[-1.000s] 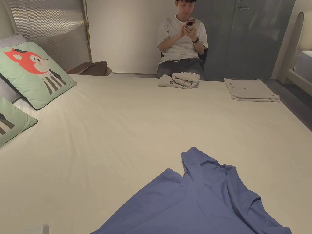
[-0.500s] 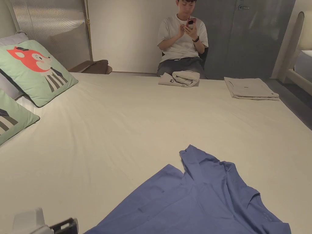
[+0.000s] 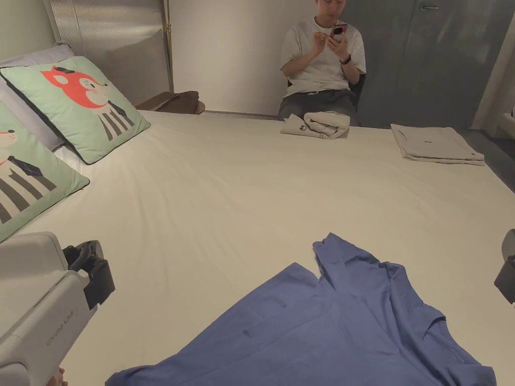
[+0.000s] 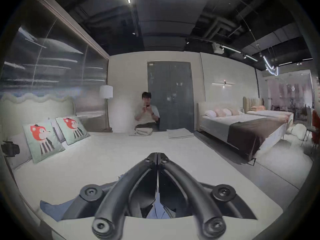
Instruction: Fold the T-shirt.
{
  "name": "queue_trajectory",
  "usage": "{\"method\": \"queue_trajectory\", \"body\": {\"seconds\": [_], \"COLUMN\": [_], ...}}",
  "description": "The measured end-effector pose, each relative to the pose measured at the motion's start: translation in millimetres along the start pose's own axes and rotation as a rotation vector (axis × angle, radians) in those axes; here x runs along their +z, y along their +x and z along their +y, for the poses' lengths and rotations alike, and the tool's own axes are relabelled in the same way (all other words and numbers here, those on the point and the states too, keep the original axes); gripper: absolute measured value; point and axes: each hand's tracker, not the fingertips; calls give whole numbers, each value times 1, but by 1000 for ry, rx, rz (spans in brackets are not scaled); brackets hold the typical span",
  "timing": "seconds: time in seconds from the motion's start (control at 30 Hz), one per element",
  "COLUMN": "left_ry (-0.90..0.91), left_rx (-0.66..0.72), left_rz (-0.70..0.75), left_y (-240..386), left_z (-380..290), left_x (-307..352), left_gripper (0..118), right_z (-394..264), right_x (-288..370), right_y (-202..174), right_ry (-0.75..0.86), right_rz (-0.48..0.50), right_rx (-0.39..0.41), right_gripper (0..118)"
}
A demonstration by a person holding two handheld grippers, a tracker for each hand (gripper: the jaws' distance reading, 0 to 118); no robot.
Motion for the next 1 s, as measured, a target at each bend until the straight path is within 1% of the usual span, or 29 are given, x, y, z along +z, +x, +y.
{"method": "queue_trajectory", "body": {"seconds": [0.1, 0.17, 0.2, 0.27, 0.3, 0.37, 0.4, 0.47, 0.5, 0.53, 0.57, 0.63, 0.67, 0.7, 0.8, 0.83, 0.87, 0.9, 0.93, 0.97, 1.0], "left_ry": [-23, -81, -105, -182, -225, -326, -342, -442, -477, -511, -534, -568, -584, -601, -613, -601, -596, -590, -588, -585, -589], "left_rx": [-26, -36, -30, -25, -16, -7, -6, -2, 11, 33, 49, 52, 48, 47, 28, 4, -2, -3, 0, 28, 28], "left_rz": [8, 13, 23, 47, 54, 48, 70, 72, 78, 75, 66, 78, 83, 85, 98, 105, 105, 101, 94, 48, 45], "left_y": [0, -2, -5, -9, -12, -24, -26, -34, -36, -38, -40, -41, -41, -41, -36, -33, -31, -31, -31, -30, -28], "left_z": [-6, -14, -22, -37, -47, -73, -84, -109, -118, -127, -135, -149, -155, -160, -168, -165, -163, -160, -157, -154, -151], "left_x": [-1, -7, -12, -22, -29, -45, -48, -62, -67, -71, -76, -83, -88, -92, -94, -92, -90, -89, -89, -87, -86], "left_gripper": [0, 2, 18, 80, 109, 107, 107, 106, 104, 98, 95, 89, 80, 74, 72, 67, 52, 17, 3, 3, 3], "right_z": [-2, -6, -8, -14, -16, -23, -25, -28, -30, -32, -31, -34, -34, -34, -39, -45, -47, -49, -50, -52, -53], "right_x": [-8, -13, -16, -19, -20, -22, -23, -21, -22, -23, -19, -20, -19, -18, -19, -27, -30, -33, -37, -42, -49], "right_y": [-4, -8, -9, -12, -16, -18, -19, -22, -22, -22, -28, -28, -30, -31, -33, -31, -32, -33, -34, -33, -34], "right_ry": [-5, -17, -26, -40, -53, -69, -79, -94, -103, -112, -118, -134, -141, -150, -173, -182, -191, -198, -206, -215, -224], "right_rz": [11, 27, 34, 42, 50, 60, 64, 65, 69, 71, 69, 68, 67, 65, 64, 67, 69, 70, 71, 73, 73], "right_rx": [12, 13, 19, 26, 30, 28, 36, 46, 48, 49, 53, 55, 55, 54, 57, 61, 67, 71, 74, 73, 70], "right_gripper": [0, 0, 0, 0, 0, 0, 0, 0, 0, 0, 0, 0, 0, 0, 0, 0, 0, 0, 0, 0, 2]}}
